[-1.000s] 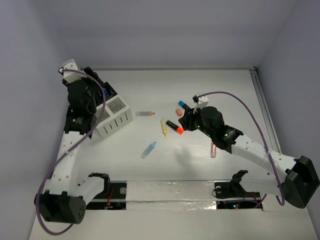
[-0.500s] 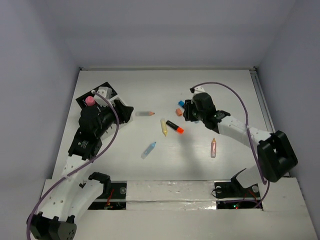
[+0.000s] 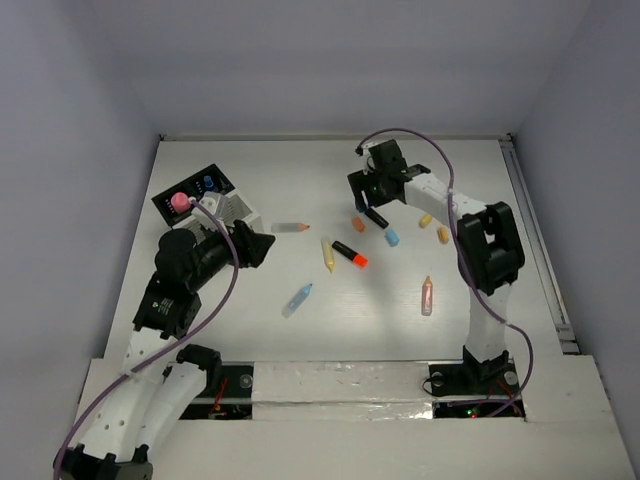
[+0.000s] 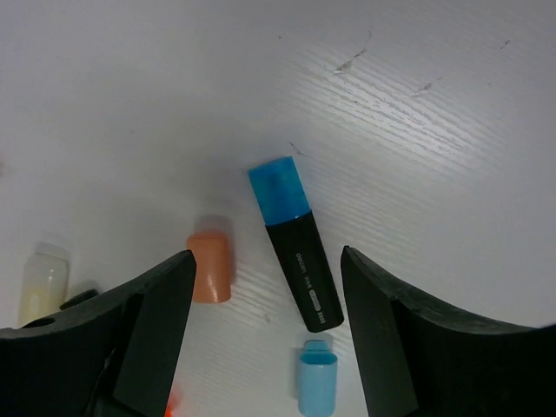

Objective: Sort the stationery into containers
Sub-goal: Pick up the pen from the center of the board.

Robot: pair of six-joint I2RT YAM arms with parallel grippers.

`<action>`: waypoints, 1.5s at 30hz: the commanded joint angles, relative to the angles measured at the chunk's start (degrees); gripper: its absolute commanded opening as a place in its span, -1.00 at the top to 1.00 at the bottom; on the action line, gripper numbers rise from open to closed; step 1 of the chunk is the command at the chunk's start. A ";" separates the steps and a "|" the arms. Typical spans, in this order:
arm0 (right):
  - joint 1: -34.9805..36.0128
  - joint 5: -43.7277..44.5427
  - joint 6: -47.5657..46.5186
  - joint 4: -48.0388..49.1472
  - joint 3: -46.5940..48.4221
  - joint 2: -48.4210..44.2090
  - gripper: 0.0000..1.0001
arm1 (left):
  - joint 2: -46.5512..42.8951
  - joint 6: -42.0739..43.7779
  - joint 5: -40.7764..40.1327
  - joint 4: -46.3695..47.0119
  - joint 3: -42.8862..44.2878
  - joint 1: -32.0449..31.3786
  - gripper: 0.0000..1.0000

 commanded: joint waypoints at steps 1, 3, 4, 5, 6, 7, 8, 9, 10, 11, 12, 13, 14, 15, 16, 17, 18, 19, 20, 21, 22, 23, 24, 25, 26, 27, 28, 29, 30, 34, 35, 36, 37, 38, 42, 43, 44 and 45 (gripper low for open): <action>-0.67 -2.30 -7.32 -9.86 8.29 4.18 -0.48 | -0.64 0.48 0.50 0.88 -0.09 -1.08 -0.11; -0.67 -2.39 -8.20 -11.96 10.40 5.77 -0.48 | -0.55 0.48 0.06 0.61 0.00 -1.69 -0.12; -1.19 -2.13 -8.64 -12.32 11.98 7.08 -0.48 | -0.55 0.48 -0.29 0.52 0.00 -1.70 -0.12; -1.20 -1.78 -8.64 -12.33 12.69 7.62 -0.47 | -0.55 0.39 -0.55 0.52 0.08 -1.70 -0.12; -1.20 -1.60 -8.64 -12.50 13.22 8.32 -0.44 | -0.55 0.48 -0.82 0.35 0.08 -1.70 -0.13; -1.20 -1.51 -8.73 -12.68 14.62 8.94 -0.43 | -0.46 0.39 -1.78 0.17 0.17 -1.70 -0.13; -1.20 -1.43 -8.82 -13.03 15.42 9.64 -0.41 | -0.37 0.39 -2.14 0.00 0.17 -1.70 -0.13; -1.20 -1.34 -8.82 -13.29 16.12 10.95 -0.38 | -0.28 0.30 -2.40 -0.18 0.17 -1.70 -0.13; -1.20 -1.34 -9.08 -13.90 16.74 11.49 -0.36 | -0.20 0.30 -2.49 -0.18 0.17 -1.70 -0.13; -1.20 -1.43 -9.17 -14.08 17.53 12.01 -0.35 | -0.11 0.30 -2.49 -0.18 0.17 -1.70 -0.13; -1.20 -1.08 -9.17 -14.09 17.79 12.80 -0.33 | -0.19 0.21 -2.49 -0.18 0.17 -1.70 -0.13; -1.20 -0.99 -9.17 -14.09 17.97 13.16 -0.32 | -0.11 0.21 -2.58 -0.09 0.08 -1.70 -0.13; -1.20 -1.07 -9.43 -14.26 18.23 13.51 -0.32 | -0.11 0.21 -2.67 -0.18 0.17 -1.70 -0.13; -1.20 -1.25 -9.52 -14.35 18.76 14.30 -0.30 | -0.02 0.21 -2.67 -0.18 0.17 -1.70 -0.13; -1.20 -1.25 -9.61 -14.52 19.02 14.83 -0.29 | -0.02 0.21 -2.67 -0.18 0.17 -1.70 -0.13; -1.20 -1.25 -9.87 -14.79 19.55 15.35 -0.27 | 0.07 0.21 -2.93 -0.18 0.08 -1.70 -0.13; -1.20 -0.99 -9.96 -15.05 20.60 15.79 -0.24 | 0.07 0.21 -2.93 -0.27 0.17 -1.70 -0.13; -1.20 -0.81 -10.14 -15.31 20.96 16.58 -0.23 | 0.07 0.21 -3.02 -0.27 0.17 -1.70 -0.13; -1.72 -0.72 -10.40 -15.23 21.31 16.94 -0.20 | 0.16 0.21 -3.02 -0.18 0.08 -1.70 -0.13; -1.72 -0.72 -10.58 -15.05 21.57 17.20 -0.15 | 0.16 0.21 -3.02 -0.18 0.17 -1.70 -0.13; -1.72 -0.72 -10.84 -14.88 22.53 17.81 -0.14 | 0.16 0.21 -2.93 -0.27 0.17 -1.70 -0.13; -1.72 -0.64 -11.02 -14.79 22.98 18.26 -0.13 | 0.24 0.21 -3.02 -0.18 0.17 -1.70 -0.13; -2.25 -0.55 -11.37 -14.79 23.42 18.52 -0.06 | 0.24 0.21 -2.93 -0.18 0.17 -1.70 -0.13; -2.25 -0.55 -11.63 -14.70 23.86 18.87 -0.02 | 0.16 0.21 -2.93 -0.27 0.17 -1.70 -0.13; -2.25 -0.46 -12.24 -14.70 24.47 19.31 0.00 | 0.16 0.21 -2.93 -0.27 0.17 -1.70 -0.13; -2.25 -0.37 -12.42 -14.70 24.74 19.58 0.12 | 0.24 0.21 -2.93 -0.18 0.17 -1.70 -0.13; -2.86 -0.37 -12.60 -14.61 24.91 19.67 0.20 | 0.24 0.21 -3.02 -0.27 0.17 -1.70 -0.13; -2.87 -0.37 -12.77 -14.61 25.26 19.75 0.27 | 0.24 0.21 -3.02 -0.27 0.17 -1.70 -0.13; -2.87 -0.37 -12.69 -14.61 25.35 20.02 0.38 | 0.42 0.30 -3.02 -0.18 0.17 -1.70 -0.13; -2.87 1.11 -12.86 -11.73 25.00 18.88 0.59 | 0.60 0.48 -3.37 -0.27 0.35 -1.70 -0.13; -2.87 1.30 -12.86 -10.58 24.66 18.27 0.62 | 0.68 0.48 -3.37 -0.18 0.35 -1.70 -0.13; -2.87 2.86 -12.69 -8.31 24.13 16.52 0.70 | 0.68 0.56 -3.46 -0.27 0.35 -1.70 -0.13; -2.87 3.14 -12.60 -7.15 23.78 15.46 0.71 | 0.68 0.56 -3.46 -0.27 0.43 -1.70 -0.13; -2.87 3.41 -11.99 -5.58 23.34 14.32 0.71 | 0.77 0.56 -3.63 -0.27 0.52 -1.70 -0.13; -2.87 2.19 -7.43 0.58 21.14 7.82 0.71 | 0.86 0.74 -4.25 -0.18 0.79 -1.70 -0.13; -2.87 -1.04 -6.37 3.55 19.31 6.06 0.71 | 0.86 0.83 -4.34 -0.18 0.87 -1.70 -0.13; -2.08 -2.38 -4.18 5.67 17.99 2.48 0.72 | 0.86 0.74 -4.34 -0.18 0.96 -1.70 -0.13; -1.47 -3.61 -2.94 7.86 16.49 0.61 0.72 | 0.69 0.83 -4.25 -0.01 0.96 -1.70 -0.12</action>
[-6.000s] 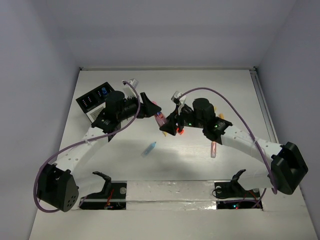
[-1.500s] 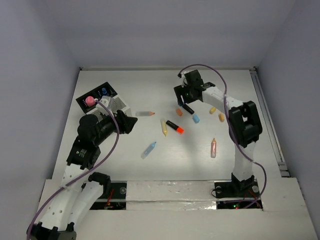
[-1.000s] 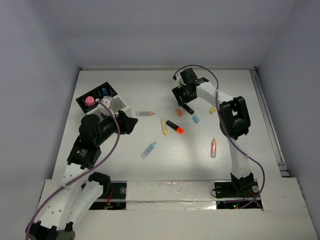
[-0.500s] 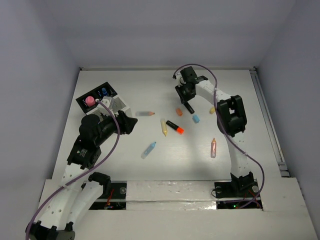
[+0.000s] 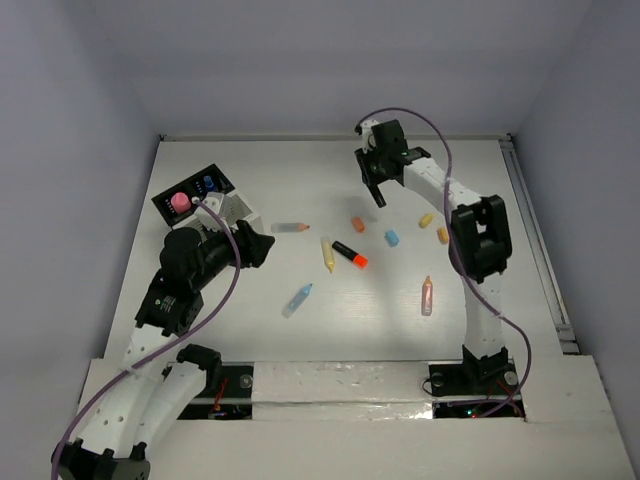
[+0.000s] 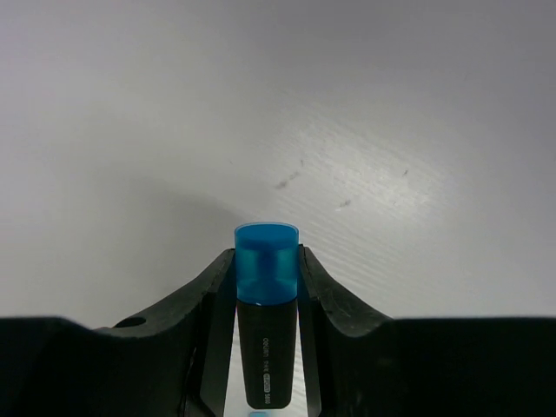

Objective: Sort the stationery into containers
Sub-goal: Pick up the pen from the center of the board, then place the pen in the storage box.

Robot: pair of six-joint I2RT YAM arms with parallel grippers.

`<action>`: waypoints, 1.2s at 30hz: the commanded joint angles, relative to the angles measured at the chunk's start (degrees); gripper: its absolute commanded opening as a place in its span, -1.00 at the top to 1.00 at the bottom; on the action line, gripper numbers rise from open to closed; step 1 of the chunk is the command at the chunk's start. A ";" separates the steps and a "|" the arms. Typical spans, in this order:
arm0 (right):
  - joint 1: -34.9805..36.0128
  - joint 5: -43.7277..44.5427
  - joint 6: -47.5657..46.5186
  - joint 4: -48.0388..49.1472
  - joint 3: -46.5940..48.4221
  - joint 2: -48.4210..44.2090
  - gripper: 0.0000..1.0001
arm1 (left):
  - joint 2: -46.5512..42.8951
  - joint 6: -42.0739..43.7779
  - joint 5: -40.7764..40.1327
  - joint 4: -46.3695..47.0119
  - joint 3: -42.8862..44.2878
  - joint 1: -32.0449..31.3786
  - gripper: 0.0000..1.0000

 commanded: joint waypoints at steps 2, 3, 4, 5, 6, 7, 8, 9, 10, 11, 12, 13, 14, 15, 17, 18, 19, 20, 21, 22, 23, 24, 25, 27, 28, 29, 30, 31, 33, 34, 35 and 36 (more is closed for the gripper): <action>3.85 -6.63 9.80 19.57 -5.90 -15.62 0.73 | -0.56 0.72 0.30 2.14 1.05 0.34 -0.12; 5.08 -6.46 11.40 22.73 -7.75 -16.95 0.74 | -1.17 0.72 0.56 2.75 1.05 0.34 -0.12; 8.05 -5.76 12.64 29.81 -9.34 -18.01 0.73 | -1.44 0.72 0.83 3.10 1.05 0.94 -0.12; 9.74 -5.49 14.30 32.84 -11.36 -18.72 0.73 | -1.88 0.72 1.79 3.46 1.14 0.95 -0.13; 11.41 -5.40 15.19 35.22 -11.81 -19.07 0.72 | -2.75 0.81 2.40 4.24 1.31 1.56 -0.14; 14.21 -5.92 16.24 40.29 -11.99 -18.90 0.72 | -3.46 0.81 3.02 4.77 1.31 1.57 -0.16; 15.19 -7.06 19.04 42.87 -11.99 -18.38 0.72 | -4.33 0.81 3.72 5.47 1.31 1.57 -0.19; 15.98 -8.29 20.98 45.15 -11.29 -16.72 0.72 | -6.17 0.81 3.99 6.44 1.31 1.57 -0.21; 16.51 -11.52 23.09 49.79 -10.77 -15.66 0.72 | -7.23 0.89 3.99 6.71 1.49 1.57 -0.30; 17.04 -13.47 28.07 52.36 -10.24 -14.43 0.73 | -8.03 0.98 4.17 6.97 1.49 1.57 -0.33; 17.05 -15.23 30.73 54.65 -8.41 -12.94 0.73 | -9.60 1.16 4.43 7.41 1.58 1.57 -0.37; 17.05 -18.20 33.19 58.41 -7.17 -9.70 0.72 | -10.40 1.16 4.52 7.76 1.58 1.57 -0.44; 17.57 -19.54 37.57 60.27 -5.85 -8.19 0.73 | -11.36 1.24 4.78 7.94 1.67 1.57 -0.46; 18.18 -20.68 39.35 61.77 -4.45 -6.52 0.73 | -11.72 1.33 4.96 8.03 1.67 1.57 -0.49; 19.33 -23.32 41.65 64.07 1.17 -1.52 0.72 | -12.16 1.51 5.83 8.12 1.93 1.57 -0.57; 20.55 -23.77 41.74 63.90 3.54 0.16 0.72 | -12.51 1.60 6.19 8.20 2.02 1.57 -0.59; 21.17 -24.20 41.57 62.59 5.74 1.74 0.72 | -12.69 1.68 6.54 8.21 2.02 1.57 -0.62; 22.22 -24.38 41.22 61.01 9.85 4.71 0.72 | -12.95 1.68 6.72 8.21 2.02 1.57 -0.63; 22.23 -24.65 41.21 61.00 11.63 5.87 0.72 | -13.04 1.77 6.72 8.21 2.02 1.57 -0.64; 23.02 -24.91 41.13 59.87 12.78 6.84 0.72 | -13.04 1.95 6.63 8.21 2.02 1.57 -0.67; 23.02 -24.74 40.52 59.51 13.93 7.63 0.72 | -13.22 1.95 6.28 8.29 2.10 1.57 -0.68; 23.72 -24.48 40.07 59.15 14.20 8.86 0.72 | -13.39 2.12 6.10 8.21 2.11 1.57 -0.69; 24.34 -24.12 39.72 58.54 14.29 9.31 0.72 | -13.40 2.12 5.93 8.21 2.11 1.57 -0.70; 24.86 -23.77 38.58 58.10 14.20 10.45 0.73 | -13.66 2.04 5.84 8.12 2.11 1.04 -0.71; 24.87 -23.16 38.14 57.84 14.03 10.63 0.73 | -13.66 2.04 5.75 8.12 2.11 1.04 -0.73; 25.48 -22.98 37.61 57.83 13.68 10.80 0.72 | -13.66 2.12 5.75 8.12 2.11 1.04 -0.74; 25.49 -22.89 37.44 57.92 12.80 10.89 0.72 | -13.66 2.04 5.75 8.12 2.11 1.04 -0.74; 25.49 -22.72 37.35 58.36 12.36 11.07 0.72 | -13.66 2.12 5.75 8.12 2.11 1.04 -0.76; 26.01 -22.72 37.08 58.10 12.09 11.42 0.68 | -13.66 2.04 5.75 8.12 2.11 1.04 -0.76; 26.01 -22.63 36.99 57.57 12.00 11.77 0.65 | -13.57 2.04 5.66 8.12 2.11 1.04 -0.78; 26.01 -22.45 36.82 57.39 12.00 11.86 0.62 | -13.66 2.12 5.66 8.03 2.11 1.04 -0.78; 26.01 -22.45 36.73 57.04 11.92 12.04 0.53 | -13.66 2.04 5.58 8.03 2.02 1.04 -0.78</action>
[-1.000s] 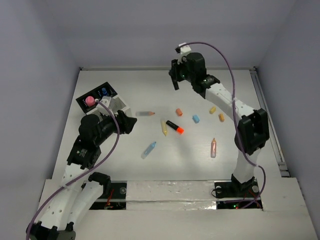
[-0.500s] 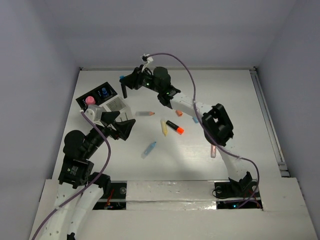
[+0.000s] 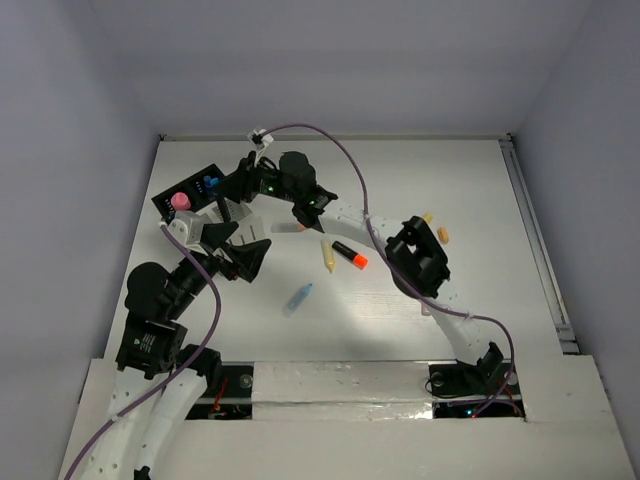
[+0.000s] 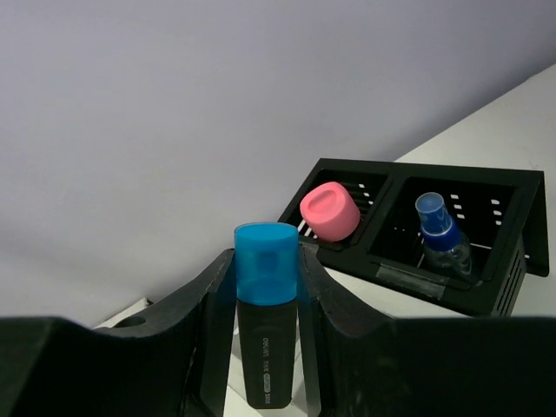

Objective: Sort the stationery into containers
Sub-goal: Place the pen in the storage box.

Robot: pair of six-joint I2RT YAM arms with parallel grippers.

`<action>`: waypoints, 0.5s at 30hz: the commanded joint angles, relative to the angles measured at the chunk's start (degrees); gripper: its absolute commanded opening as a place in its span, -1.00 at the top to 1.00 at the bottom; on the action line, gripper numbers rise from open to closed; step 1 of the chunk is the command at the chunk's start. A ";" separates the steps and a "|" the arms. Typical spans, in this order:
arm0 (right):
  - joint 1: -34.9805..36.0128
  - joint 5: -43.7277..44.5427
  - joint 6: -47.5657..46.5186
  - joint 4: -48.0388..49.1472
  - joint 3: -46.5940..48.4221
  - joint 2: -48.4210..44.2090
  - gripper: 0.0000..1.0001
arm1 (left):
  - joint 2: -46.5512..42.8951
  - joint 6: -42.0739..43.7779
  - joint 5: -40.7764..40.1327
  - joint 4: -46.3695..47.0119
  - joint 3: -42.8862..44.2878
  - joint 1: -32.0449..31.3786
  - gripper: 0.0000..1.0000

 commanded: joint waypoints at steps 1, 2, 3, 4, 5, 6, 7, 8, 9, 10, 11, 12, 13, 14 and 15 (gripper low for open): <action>-0.24 0.17 -1.24 1.13 1.75 0.95 0.47 | -0.46 0.59 0.44 2.41 1.75 -0.12 -0.79; -0.24 0.17 -1.32 0.87 1.84 1.13 0.41 | -0.46 0.68 0.26 2.41 1.76 -0.12 -0.79; -0.24 0.17 -1.41 0.78 1.93 1.13 0.29 | -0.46 0.68 0.35 2.41 1.76 -0.12 -0.79; -0.24 0.34 -1.58 0.52 2.02 1.05 0.22 | -0.46 0.68 0.18 2.41 1.58 -0.12 -0.80; -0.24 0.61 -2.20 0.25 2.02 0.87 0.18 | -0.37 0.59 0.00 2.41 1.67 -0.12 -0.80; -0.24 0.87 -2.55 -0.10 2.02 0.87 0.14 | -0.37 0.68 -0.09 2.33 1.67 -0.12 -0.80; -0.24 1.31 -2.73 -0.62 2.02 0.87 0.12 | -0.46 0.68 -0.09 2.32 1.58 -0.12 -0.80; -0.24 1.40 -2.90 -0.89 2.02 0.87 0.09 | -0.37 0.68 -0.09 2.41 1.58 -0.12 -0.80; -0.24 1.40 -3.25 -1.07 2.02 0.87 0.04 | -0.46 0.59 -0.09 2.33 1.58 -0.12 -0.80; -0.24 1.40 -3.26 -1.24 2.02 0.87 0.01 | -0.37 0.68 -0.26 2.32 1.67 -0.12 -0.80; -0.24 1.49 -3.26 -1.33 2.10 0.87 -0.02 | -0.37 0.59 -0.18 2.32 1.67 -0.12 -0.80; -0.24 1.49 -3.34 -1.42 2.19 0.96 -0.05 | -0.46 0.59 -0.18 2.32 1.58 -0.12 -0.80; -0.24 1.49 -3.43 -1.68 2.45 0.96 -0.06 | -0.46 0.68 -0.18 2.32 1.58 -0.12 -0.80; -0.24 1.40 -3.52 -1.77 2.54 1.04 -0.07 | -0.46 0.68 -0.18 2.32 1.67 -0.12 -0.80; -0.24 1.40 -3.61 -1.95 2.63 0.87 -0.09 | -0.37 0.59 -0.26 2.32 1.58 -0.12 -0.80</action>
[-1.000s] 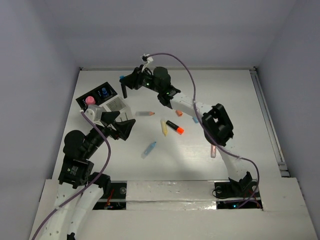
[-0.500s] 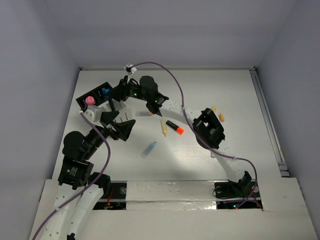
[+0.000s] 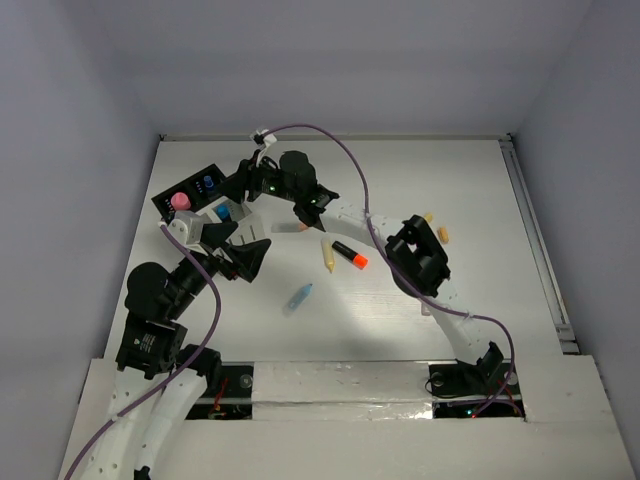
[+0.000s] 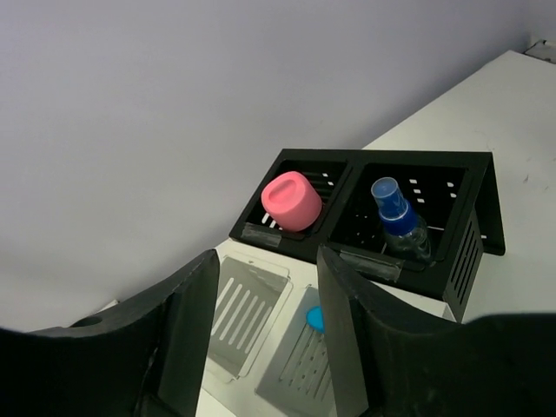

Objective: Sort the stationery into containers
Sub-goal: Place the pen in the storage box, then pick up the pen from the center of the board.

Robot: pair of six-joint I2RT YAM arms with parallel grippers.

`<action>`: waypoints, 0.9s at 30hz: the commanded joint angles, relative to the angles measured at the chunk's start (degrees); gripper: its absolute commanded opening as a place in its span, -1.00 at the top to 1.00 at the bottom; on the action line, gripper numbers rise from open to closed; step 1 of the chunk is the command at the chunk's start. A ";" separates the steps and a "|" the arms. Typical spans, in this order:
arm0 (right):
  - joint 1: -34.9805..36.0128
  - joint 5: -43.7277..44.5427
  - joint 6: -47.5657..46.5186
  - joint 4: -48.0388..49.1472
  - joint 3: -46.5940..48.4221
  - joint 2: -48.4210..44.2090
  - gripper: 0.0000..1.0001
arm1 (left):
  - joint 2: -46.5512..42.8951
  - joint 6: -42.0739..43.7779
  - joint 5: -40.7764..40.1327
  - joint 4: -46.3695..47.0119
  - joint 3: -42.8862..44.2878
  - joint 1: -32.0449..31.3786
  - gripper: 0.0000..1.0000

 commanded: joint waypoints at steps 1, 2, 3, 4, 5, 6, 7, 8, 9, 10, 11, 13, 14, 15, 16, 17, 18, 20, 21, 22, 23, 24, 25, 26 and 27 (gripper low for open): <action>-0.06 0.40 -1.44 0.81 2.02 -0.22 -0.11 | -0.54 0.59 -0.11 2.24 1.67 -0.12 -0.80; -0.06 0.40 -2.05 1.07 1.32 -0.92 -0.12 | -0.55 0.51 -0.29 2.15 1.67 -0.12 -0.80; -0.06 0.74 -2.67 1.16 0.44 -1.71 -0.13 | -0.55 0.51 -0.38 2.06 1.75 -0.12 -0.80; -0.06 1.36 -3.37 1.07 -2.09 -2.85 -0.13 | -0.55 0.59 -0.46 2.06 1.76 -0.12 -0.80; -0.06 2.49 -4.25 0.98 -3.77 -5.56 -0.13 | -0.63 0.68 -0.55 2.06 1.76 -0.12 -0.80; -0.06 2.85 -6.08 0.72 -5.70 -7.24 -0.12 | -0.81 0.68 -0.81 1.97 1.76 -0.12 -0.80; -0.85 3.12 -6.97 0.54 -8.15 -9.09 -0.11 | -0.98 0.77 -0.99 1.80 1.84 -0.12 -0.80; -1.38 3.73 -7.76 0.37 -13.75 -13.11 -0.08 | -1.16 0.86 -1.34 1.62 1.84 -0.12 -0.80; -1.99 4.00 -8.90 0.02 -16.85 -15.41 -0.05 | -1.34 1.03 -1.52 1.53 1.84 -0.64 -0.80; -3.56 4.17 -9.52 -1.20 -20.01 -17.69 0.10 | -1.51 1.03 -1.87 1.45 1.84 -0.65 -0.80; -4.36 4.26 -10.23 -2.26 -26.39 -20.07 0.19 | -1.60 1.03 -2.31 1.27 1.93 -0.65 -0.79; -6.47 5.40 -12.86 -9.33 -31.45 -26.84 0.40 | -2.04 1.12 -3.45 0.83 1.84 -1.26 -0.79; -7.00 7.06 -14.18 -12.87 -33.38 -28.86 0.48 | -2.13 1.12 -3.71 0.74 1.93 -1.26 -0.79; -7.01 8.21 -16.89 -16.47 -36.10 -30.79 0.50 | -2.39 1.21 -3.98 0.66 1.93 -1.78 -0.79; -7.62 10.04 -18.04 -24.43 -36.91 -33.68 0.51 | -2.48 1.21 -4.07 0.57 1.93 -1.79 -0.79; -7.62 14.33 -19.19 -28.68 -37.61 -34.93 0.49 | -2.48 1.12 -3.98 0.65 1.76 -1.79 -0.79; -8.40 16.37 -20.24 -34.38 -39.27 -37.03 0.43 | -2.57 1.21 -4.07 0.65 1.84 -2.40 -0.79; -9.46 19.10 -21.22 -38.37 -41.21 -38.89 0.38 | -2.74 1.21 -4.15 0.65 1.76 -2.93 -0.80; -11.12 18.59 -21.57 -41.61 -42.53 -40.03 0.29 | -2.92 1.21 -4.24 0.57 1.76 -2.93 -0.81; -11.92 18.59 -21.83 -42.95 -42.98 -40.30 0.25 | -3.01 1.21 -4.16 0.57 1.76 -2.93 -0.81; -12.54 17.37 -22.36 -44.09 -43.24 -40.39 0.19 | -3.09 1.12 -4.33 0.48 1.76 -2.93 -0.82; -13.24 16.84 -23.84 -45.32 -43.16 -40.22 0.13 | -3.18 1.12 -4.24 0.48 1.67 -3.45 -0.82; -13.25 16.31 -24.64 -48.38 -42.81 -39.70 0.02 | -3.18 1.12 -4.24 0.57 1.67 -3.46 -0.82; -13.25 15.69 -25.69 -50.24 -40.98 -38.12 -0.03 | -3.18 1.12 -4.24 0.65 1.67 -3.46 -0.82; -13.25 15.51 -27.27 -52.00 -39.74 -37.24 -0.07 | -3.27 1.03 -4.24 0.57 1.67 -3.46 -0.82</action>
